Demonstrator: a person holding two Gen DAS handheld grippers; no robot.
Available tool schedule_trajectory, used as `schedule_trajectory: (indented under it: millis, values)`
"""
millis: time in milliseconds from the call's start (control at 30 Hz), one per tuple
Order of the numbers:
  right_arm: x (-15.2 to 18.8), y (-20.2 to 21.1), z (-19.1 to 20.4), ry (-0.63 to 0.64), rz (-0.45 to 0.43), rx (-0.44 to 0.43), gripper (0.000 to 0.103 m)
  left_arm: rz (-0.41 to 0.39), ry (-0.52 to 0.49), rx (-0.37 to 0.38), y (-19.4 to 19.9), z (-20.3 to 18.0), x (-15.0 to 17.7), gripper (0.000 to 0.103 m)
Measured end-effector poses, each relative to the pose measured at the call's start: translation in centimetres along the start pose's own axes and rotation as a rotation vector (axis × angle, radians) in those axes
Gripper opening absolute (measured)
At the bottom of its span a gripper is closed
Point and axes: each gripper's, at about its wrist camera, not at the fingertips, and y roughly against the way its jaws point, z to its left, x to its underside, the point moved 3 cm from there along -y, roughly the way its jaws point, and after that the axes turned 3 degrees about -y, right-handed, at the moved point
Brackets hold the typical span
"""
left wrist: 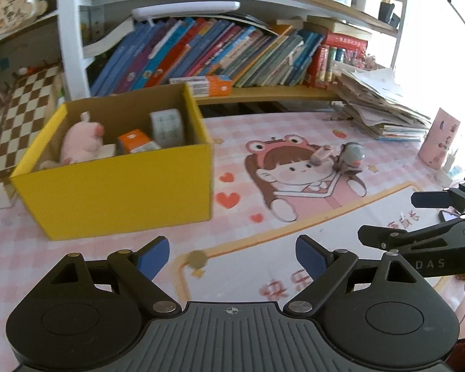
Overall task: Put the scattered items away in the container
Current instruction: 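Move the left tool to the pink stapler while the right tool approaches the grey toy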
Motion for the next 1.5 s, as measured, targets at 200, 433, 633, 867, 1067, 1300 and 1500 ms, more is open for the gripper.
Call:
schedule_trajectory:
  millis: [200, 433, 633, 867, 1067, 1300, 1500]
  values:
    - [0.0, -1.2, -4.1, -0.019, 0.023, 0.005, 0.098, 0.026, -0.021, 0.014, -2.3, -3.6, -0.8, 0.091]
    - [0.2, -2.8, -7.5, -0.030, 0.059, -0.013, 0.098, 0.059, -0.031, 0.009, -4.2, -6.5, -1.4, 0.091]
    - [0.1, -4.0, -9.2, -0.038, 0.079, -0.036, 0.098, 0.086, -0.031, -0.011, -5.5, -7.9, -1.9, 0.091]
    - [-1.3, -5.8, -10.7, -0.030, 0.054, -0.037, 0.098, 0.085, -0.055, -0.048, -6.9, -8.2, -3.5, 0.091]
    - [-2.7, -8.1, -11.0, 0.011, 0.036, -0.051, 0.096, 0.056, -0.115, -0.077, -9.1, -8.8, -5.8, 0.091]
    - [-4.8, -11.5, -11.2, 0.058, 0.011, -0.065, 0.088, 0.054, -0.165, -0.081, -12.6, -9.5, -8.2, 0.091]
    - [-6.3, -14.5, -12.0, 0.034, 0.022, -0.091, 0.068, 0.056, -0.206, -0.069, -15.5, -10.3, -9.8, 0.091]
